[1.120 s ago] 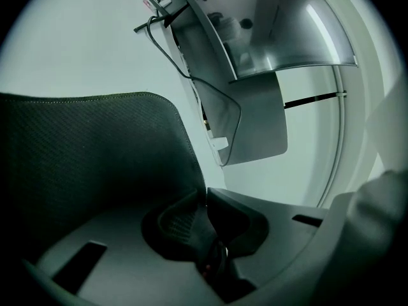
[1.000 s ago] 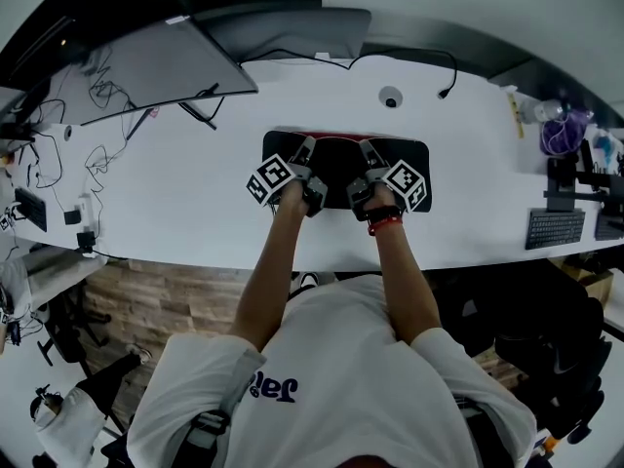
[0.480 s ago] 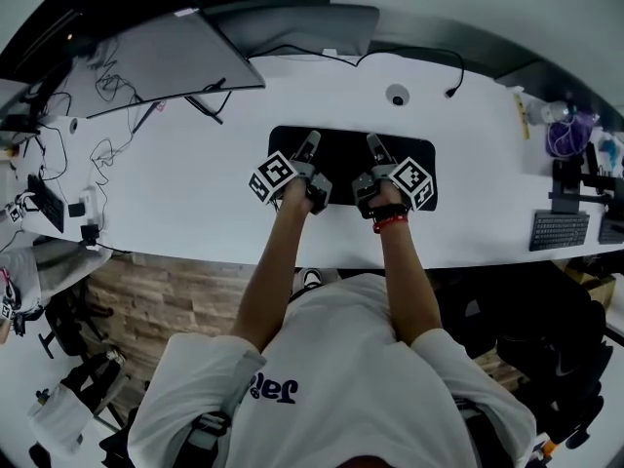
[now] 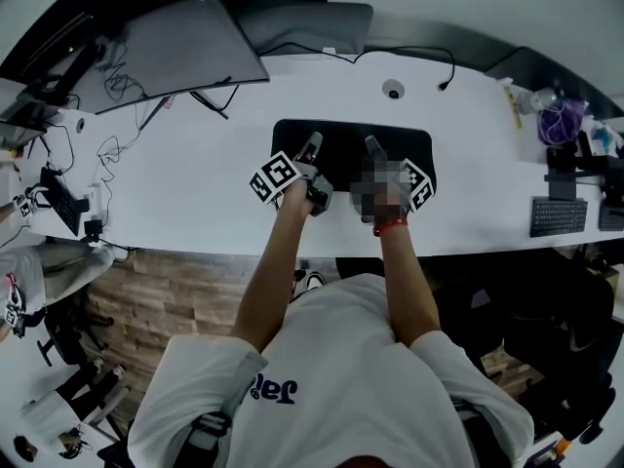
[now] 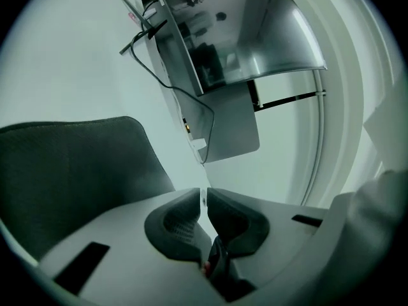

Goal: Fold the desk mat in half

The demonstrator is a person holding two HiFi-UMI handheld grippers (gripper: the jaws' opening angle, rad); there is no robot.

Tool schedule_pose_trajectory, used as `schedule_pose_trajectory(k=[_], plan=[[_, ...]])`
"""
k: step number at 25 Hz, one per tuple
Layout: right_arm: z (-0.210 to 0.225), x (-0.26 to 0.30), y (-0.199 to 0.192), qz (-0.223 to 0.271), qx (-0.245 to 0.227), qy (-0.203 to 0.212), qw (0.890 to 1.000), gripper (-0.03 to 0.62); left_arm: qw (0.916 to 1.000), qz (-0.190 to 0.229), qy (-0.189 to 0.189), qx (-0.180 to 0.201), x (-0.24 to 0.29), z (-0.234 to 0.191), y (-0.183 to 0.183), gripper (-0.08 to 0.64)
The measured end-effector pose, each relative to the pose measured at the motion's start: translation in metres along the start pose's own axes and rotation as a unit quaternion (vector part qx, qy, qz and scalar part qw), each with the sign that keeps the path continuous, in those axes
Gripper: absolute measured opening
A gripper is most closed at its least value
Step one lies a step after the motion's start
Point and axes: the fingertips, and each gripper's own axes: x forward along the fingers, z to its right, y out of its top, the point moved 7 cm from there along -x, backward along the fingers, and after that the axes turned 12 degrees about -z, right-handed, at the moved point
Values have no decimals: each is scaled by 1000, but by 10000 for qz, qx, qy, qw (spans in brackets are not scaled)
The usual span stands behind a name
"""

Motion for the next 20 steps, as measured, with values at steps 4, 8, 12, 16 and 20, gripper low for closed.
schedule_pose_trajectory(k=[4,8,12,16,20], plan=[[-5,-29,-18,122,-47,53,9999,13,9997,-48,74,215,-27,3,-19,42],[-13,-56,-39,131,-278,47,9995,1,9989,-98,196,403,-56,4,-40,31],[-19,-81,-60,147,-513,48,9986,0,9986,-139,128,499,-82,6,-60,29],[-25,-111,-82,137,-889,-51,9959,0,9957,-195,300,857,-112,7,-82,26],[-29,-140,-97,264,-969,9,9949,0,9954,-216,253,902,-138,9,-99,21]])
